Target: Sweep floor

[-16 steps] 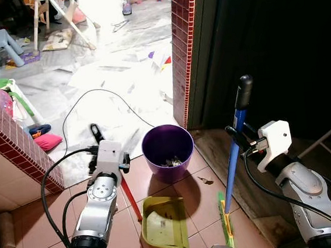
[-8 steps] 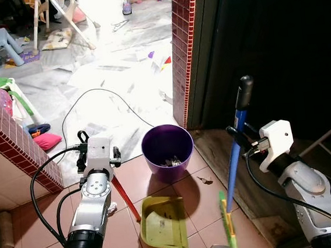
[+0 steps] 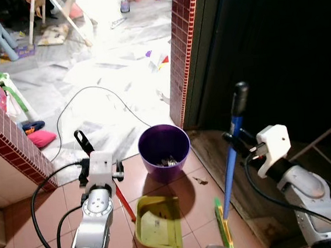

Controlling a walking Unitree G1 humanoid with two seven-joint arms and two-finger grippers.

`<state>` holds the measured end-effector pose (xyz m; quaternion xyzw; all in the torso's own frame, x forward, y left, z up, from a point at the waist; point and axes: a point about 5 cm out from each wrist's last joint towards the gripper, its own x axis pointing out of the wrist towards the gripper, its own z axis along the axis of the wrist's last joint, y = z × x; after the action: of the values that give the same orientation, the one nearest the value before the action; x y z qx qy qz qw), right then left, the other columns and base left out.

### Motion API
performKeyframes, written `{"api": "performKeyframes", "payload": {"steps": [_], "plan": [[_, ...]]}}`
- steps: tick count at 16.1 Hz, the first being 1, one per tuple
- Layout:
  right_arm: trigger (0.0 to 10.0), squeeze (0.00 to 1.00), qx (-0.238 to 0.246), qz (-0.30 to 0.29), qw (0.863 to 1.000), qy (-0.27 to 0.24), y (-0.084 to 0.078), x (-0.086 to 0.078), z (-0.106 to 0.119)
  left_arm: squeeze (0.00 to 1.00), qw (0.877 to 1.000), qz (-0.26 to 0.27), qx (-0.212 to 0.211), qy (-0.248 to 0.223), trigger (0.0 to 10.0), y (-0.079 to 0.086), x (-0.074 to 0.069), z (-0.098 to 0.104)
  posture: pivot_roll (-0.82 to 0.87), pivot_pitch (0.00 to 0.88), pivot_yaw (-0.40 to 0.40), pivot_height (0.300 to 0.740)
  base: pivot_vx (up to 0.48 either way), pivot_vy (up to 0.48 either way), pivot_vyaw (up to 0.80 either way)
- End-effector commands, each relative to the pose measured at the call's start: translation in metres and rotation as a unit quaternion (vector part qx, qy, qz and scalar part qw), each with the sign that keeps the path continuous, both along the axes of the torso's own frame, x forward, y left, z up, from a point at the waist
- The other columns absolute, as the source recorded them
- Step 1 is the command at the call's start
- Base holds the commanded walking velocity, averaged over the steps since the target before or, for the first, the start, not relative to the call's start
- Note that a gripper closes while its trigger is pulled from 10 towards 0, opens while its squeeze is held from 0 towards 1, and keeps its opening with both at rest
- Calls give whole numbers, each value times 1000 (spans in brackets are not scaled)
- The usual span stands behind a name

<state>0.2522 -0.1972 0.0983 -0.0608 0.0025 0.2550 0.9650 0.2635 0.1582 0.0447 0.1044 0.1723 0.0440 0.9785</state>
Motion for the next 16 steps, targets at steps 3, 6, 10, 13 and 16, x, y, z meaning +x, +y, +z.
{"api": "performKeyframes", "payload": {"steps": [3, 6, 10, 13, 16], "plan": [[10000, 0, 7, -2, 999, -32, 3, 8, 14, 0, 1000, -8, 7, 0, 10000, -2, -7, 6, -195, 0, -24, 740, 0, 0, 754], [10000, 0, 11, -5, 1000, -29, 4, 7, 12, 0, 1000, -22, 14, 7, 10000, -5, -14, 8, -185, 0, -17, 740, 0, 0, 210], [10000, 0, 17, -8, 999, -31, 6, 11, 11, 0, 999, -37, 3, 14, 10000, -11, -13, 8, -175, 0, -17, 740, 0, 0, 0], [10000, 0, 16, -8, 999, -34, 6, 13, 14, 0, 1000, -31, -2, 6, 10000, -10, -2, 7, -192, 0, -25, 740, 0, 0, 0], [10000, 0, 5, -12, 999, -32, -3, 10, 15, 0, 1000, -21, -18, 5, 10000, -9, 6, 4, -211, 0, -37, 740, 0, 0, 0]]}}
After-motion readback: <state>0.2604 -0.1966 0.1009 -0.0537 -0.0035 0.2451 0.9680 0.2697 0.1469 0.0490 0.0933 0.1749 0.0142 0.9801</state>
